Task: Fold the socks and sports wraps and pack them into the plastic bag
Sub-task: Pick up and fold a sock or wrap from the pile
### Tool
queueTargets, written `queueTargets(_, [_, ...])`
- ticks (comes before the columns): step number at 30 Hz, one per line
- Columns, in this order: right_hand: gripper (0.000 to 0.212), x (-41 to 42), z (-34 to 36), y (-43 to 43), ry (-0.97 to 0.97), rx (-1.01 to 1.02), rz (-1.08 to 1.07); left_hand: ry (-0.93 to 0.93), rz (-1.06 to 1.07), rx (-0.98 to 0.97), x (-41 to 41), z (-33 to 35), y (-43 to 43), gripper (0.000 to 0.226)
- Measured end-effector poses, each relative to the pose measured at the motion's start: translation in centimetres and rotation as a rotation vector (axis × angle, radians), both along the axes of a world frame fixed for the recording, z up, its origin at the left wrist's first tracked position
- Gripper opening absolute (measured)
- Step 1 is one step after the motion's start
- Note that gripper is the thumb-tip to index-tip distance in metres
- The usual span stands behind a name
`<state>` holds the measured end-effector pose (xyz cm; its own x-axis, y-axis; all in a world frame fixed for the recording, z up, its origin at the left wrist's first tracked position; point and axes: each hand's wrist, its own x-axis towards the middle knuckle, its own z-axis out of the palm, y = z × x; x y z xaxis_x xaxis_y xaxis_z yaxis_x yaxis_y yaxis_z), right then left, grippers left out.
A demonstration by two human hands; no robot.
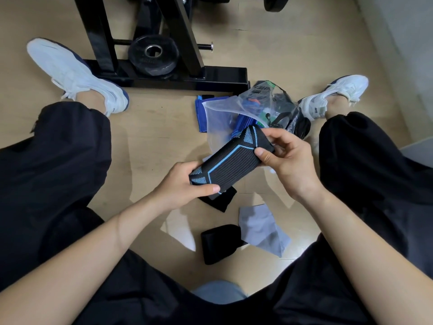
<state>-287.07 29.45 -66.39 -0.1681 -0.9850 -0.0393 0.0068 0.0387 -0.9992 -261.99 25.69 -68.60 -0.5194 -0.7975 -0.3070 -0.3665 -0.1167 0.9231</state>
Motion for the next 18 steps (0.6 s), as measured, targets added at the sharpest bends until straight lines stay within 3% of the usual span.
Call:
queueTargets(6, [0.038, -0.7, -0.3, -0.1, 0.241, 0.129, -0.032, 0.313, 0.315, 0.091, 0.6, 0.2, -0.8, 0.038])
queueTargets(10, [0.050, -0.3, -0.2, 0.3, 0.529, 0.095, -0.025, 0.239, 0.314, -0.026, 1.0, 1.1, -1.5, 0.033])
queueTargets(14, [0.064, 0.7, 0.0, 0.4, 0.617, -0.068, 0.150, 0.104, 0.203, -0.151, 1.1, 1.7, -1.4, 0.024])
queueTargets(18, [0.062, 3.3, -1.1, 0.6, 0.455, -0.035, 0.372, 0.102, 0.122, -0.173, 0.4, 1.9, -0.6, 0.023])
